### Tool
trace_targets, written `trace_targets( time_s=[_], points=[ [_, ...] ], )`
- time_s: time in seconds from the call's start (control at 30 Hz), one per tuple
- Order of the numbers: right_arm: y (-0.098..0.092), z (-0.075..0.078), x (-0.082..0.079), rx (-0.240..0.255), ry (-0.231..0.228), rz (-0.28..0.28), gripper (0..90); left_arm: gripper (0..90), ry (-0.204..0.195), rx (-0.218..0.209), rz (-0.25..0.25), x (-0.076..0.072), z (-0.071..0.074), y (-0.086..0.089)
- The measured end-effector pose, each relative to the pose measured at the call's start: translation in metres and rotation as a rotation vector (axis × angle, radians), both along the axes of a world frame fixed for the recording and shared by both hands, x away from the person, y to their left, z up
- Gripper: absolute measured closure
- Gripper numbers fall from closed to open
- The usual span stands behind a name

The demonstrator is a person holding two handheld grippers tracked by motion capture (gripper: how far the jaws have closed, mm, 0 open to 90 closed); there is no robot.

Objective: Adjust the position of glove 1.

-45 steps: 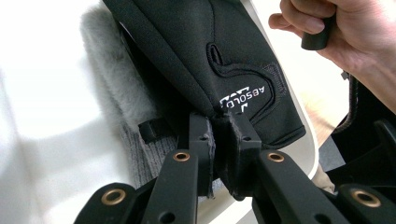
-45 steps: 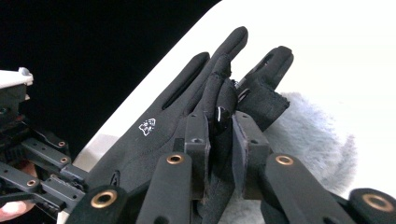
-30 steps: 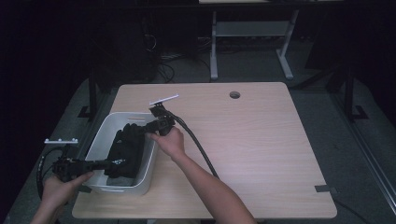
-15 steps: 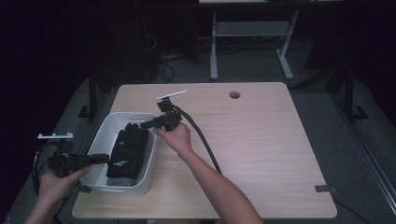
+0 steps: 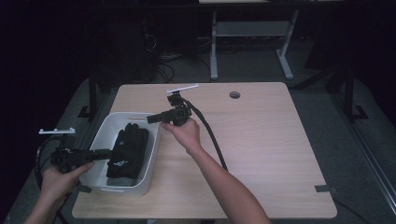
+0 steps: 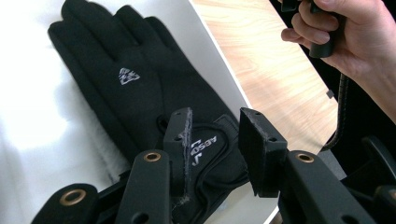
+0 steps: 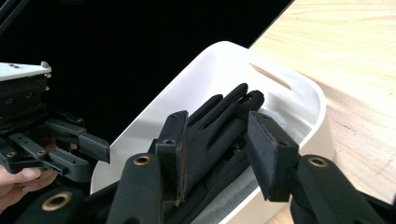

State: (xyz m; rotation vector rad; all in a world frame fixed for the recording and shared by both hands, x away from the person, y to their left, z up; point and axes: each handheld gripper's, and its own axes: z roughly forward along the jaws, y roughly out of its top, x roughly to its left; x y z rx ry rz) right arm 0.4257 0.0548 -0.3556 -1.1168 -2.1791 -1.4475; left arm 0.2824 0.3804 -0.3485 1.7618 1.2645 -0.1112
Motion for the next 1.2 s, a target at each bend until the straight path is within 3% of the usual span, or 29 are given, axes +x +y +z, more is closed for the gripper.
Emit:
trace_targets(
  time_s=[0.37, 0.8, 1.2],
  points=[
    [-0.016, 0.005, 0.001, 0.011, 0.004, -0.03, 48.8, 55.1, -0.015, -0.01, -0.027, 0.004, 0.005, -0.008],
    [-0.028, 0.006, 0.001, 0.035, 0.013, -0.035, 44.5, 47.0, -0.015, -0.033, -0.022, 0.006, 0.006, -0.015],
    [-0.047, 0.01, -0.001, 0.055, 0.013, -0.045, 43.5, 43.3, -0.035, -0.032, -0.057, 0.011, 0.015, -0.032]
  ],
)
